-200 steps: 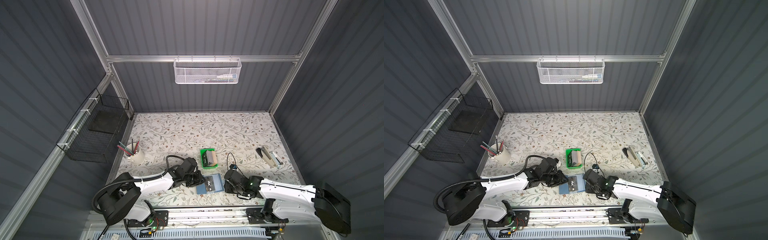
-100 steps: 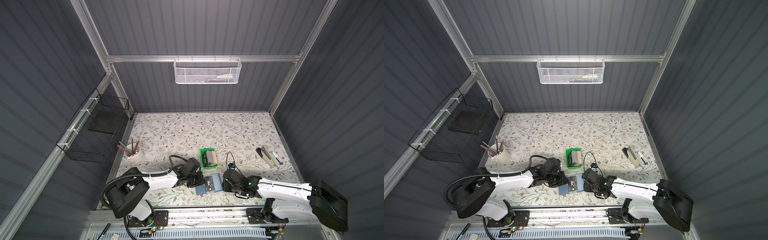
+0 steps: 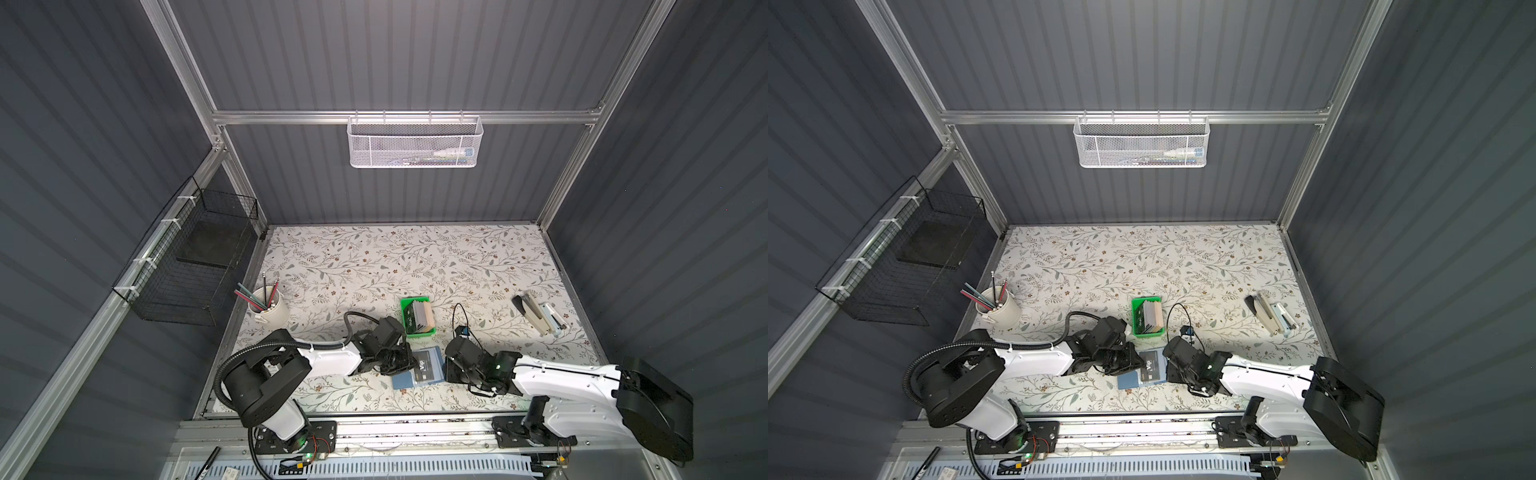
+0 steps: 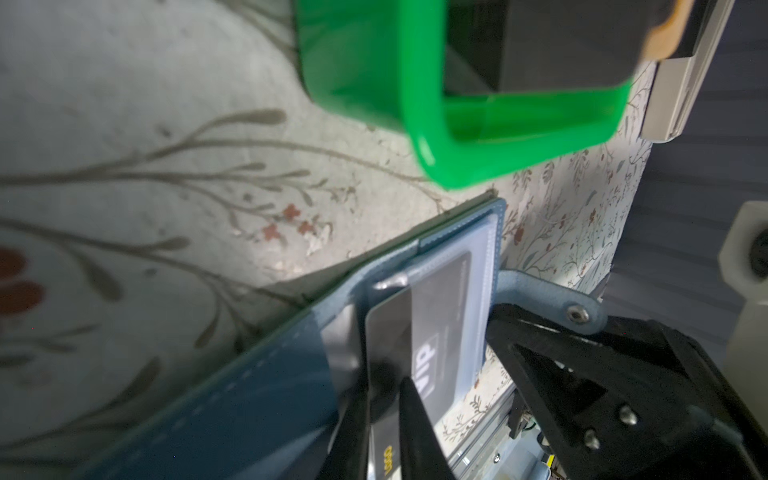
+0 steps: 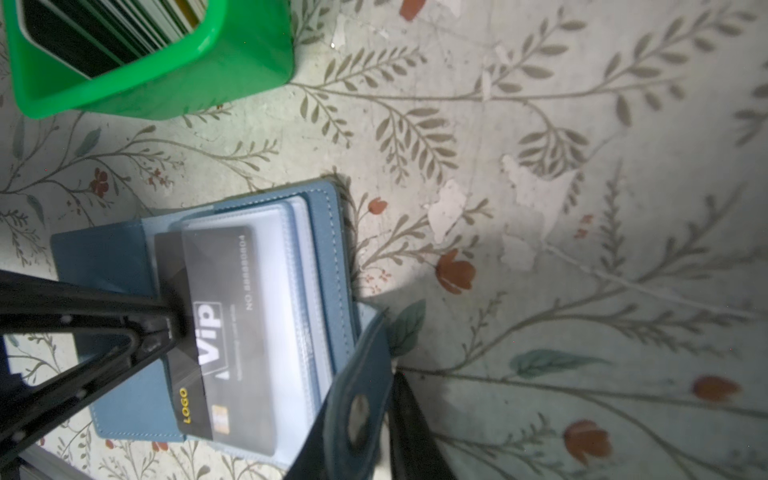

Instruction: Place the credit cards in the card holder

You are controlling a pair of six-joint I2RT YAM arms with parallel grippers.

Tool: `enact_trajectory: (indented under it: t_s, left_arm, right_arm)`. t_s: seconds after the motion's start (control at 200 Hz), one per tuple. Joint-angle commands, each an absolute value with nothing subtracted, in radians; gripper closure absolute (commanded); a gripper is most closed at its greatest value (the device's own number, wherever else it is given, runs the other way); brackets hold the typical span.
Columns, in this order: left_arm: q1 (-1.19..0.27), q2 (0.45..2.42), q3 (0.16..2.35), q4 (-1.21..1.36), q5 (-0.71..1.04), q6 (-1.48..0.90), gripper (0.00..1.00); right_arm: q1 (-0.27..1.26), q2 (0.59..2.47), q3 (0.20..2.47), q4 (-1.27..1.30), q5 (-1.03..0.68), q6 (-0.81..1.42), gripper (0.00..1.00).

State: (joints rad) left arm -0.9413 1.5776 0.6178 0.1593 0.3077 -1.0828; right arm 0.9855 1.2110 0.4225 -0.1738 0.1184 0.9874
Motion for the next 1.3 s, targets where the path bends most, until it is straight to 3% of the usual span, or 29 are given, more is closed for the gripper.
enact_trajectory:
  t_s: [0.0, 0.46, 1.131, 1.296]
  left_arm:
    - [-0.949, 1.592, 0.595, 0.238, 0.322, -1.125, 0.85]
    - [-0.974, 1.622, 0.614, 0.288, 0.345, -1.145, 0.89]
    - [-1.027, 1.376, 0.669, -0.077, 0.124, -1.076, 0.85]
    - [-1.060, 1.310, 0.667, -0.070, 0.040, -1.089, 0.84]
  right_arm:
    - [0.992, 1.241, 0.394, -0.230, 0.098, 0.997, 0.80]
    - [1.003, 1.243, 0.389, -0.226, 0.102, 1.008, 0.80]
    - [1.008, 1.151, 0.420, -0.251, 0.159, 0.961, 0.76]
    - [1.008, 1.074, 0.413, -0.253, 0.144, 0.937, 0.65]
